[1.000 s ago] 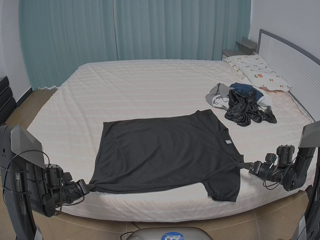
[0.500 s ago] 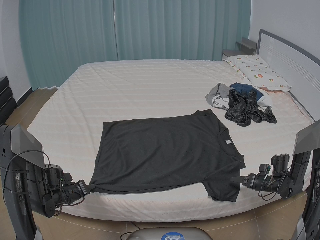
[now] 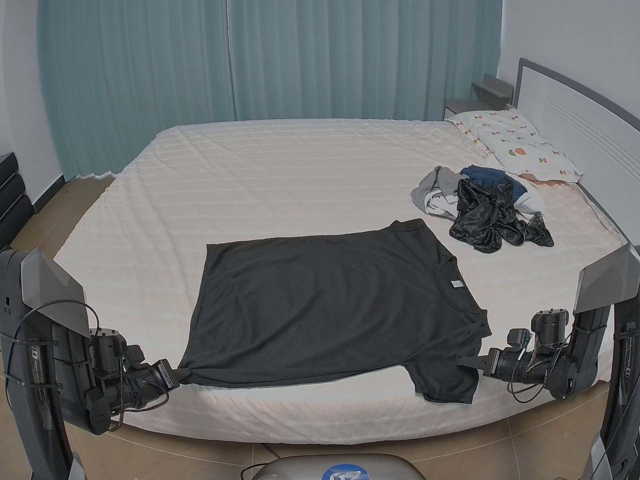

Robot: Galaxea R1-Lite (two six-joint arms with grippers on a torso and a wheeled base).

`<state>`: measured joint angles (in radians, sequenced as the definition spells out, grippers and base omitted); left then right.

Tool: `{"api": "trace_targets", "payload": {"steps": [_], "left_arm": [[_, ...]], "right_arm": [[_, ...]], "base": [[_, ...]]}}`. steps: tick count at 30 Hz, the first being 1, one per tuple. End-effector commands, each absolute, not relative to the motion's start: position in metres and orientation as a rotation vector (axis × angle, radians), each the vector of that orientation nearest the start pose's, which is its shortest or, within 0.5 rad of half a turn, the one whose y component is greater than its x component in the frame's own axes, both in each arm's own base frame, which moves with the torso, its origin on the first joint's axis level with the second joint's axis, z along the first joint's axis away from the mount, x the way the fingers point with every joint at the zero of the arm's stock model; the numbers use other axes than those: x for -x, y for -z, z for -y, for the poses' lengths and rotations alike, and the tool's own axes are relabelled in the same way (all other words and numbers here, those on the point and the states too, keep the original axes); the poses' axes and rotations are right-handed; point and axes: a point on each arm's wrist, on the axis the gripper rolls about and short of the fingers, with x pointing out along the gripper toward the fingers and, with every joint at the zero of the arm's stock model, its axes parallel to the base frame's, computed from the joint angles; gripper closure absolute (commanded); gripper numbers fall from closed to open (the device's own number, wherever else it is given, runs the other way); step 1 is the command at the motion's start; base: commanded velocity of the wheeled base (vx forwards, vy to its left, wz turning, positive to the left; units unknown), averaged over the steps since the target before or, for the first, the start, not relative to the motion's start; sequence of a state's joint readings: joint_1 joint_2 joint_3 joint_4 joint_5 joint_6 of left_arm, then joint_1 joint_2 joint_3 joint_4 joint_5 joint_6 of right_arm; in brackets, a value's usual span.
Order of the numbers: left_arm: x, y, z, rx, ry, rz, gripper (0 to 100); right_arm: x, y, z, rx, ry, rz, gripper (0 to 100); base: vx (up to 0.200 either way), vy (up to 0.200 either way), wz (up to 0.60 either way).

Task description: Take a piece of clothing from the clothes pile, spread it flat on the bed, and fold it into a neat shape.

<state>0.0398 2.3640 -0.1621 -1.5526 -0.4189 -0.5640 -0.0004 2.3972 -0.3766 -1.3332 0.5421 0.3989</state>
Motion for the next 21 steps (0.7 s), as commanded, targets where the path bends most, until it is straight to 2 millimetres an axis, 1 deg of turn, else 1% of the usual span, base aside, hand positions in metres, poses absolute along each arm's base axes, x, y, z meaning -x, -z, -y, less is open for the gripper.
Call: {"api": "trace_targets", "payload": {"steps": [1, 4, 8, 13, 19, 21], "left_arm": [[-0.253, 0.033, -0.001, 0.681, 0.185, -0.707, 100], [-0.252, 0.030, -0.001, 0.670, 0.180, -0.697, 100], [-0.251, 0.026, -0.001, 0.653, 0.187, -0.680, 100], [-0.249, 0.019, -0.001, 0.640, 0.191, -0.661, 100], [-0.241, 0.021, -0.002, 0.528, 0.171, -0.669, 100], [-0.242, 0.021, -0.003, 0.498, 0.143, -0.660, 100]], "right_arm": [[-0.288, 0.051, -0.009, -0.567, -0.371, -0.774, 100], [-0.283, 0.044, -0.002, -0.572, -0.350, -0.761, 100], [-0.277, 0.032, 0.000, -0.571, -0.346, -0.742, 100], [-0.261, 0.025, 0.001, -0.571, -0.336, -0.760, 100], [-0.246, 0.012, 0.002, -0.571, -0.330, -0.754, 100], [-0.236, 0.010, 0.002, -0.567, -0.330, -0.769, 100]], "base": [[0.000, 0.000, 0.00], [0.000, 0.000, 0.00], [0.000, 0.000, 0.00], [0.000, 0.000, 0.00], [0.000, 0.000, 0.00], [0.000, 0.000, 0.00]]}}
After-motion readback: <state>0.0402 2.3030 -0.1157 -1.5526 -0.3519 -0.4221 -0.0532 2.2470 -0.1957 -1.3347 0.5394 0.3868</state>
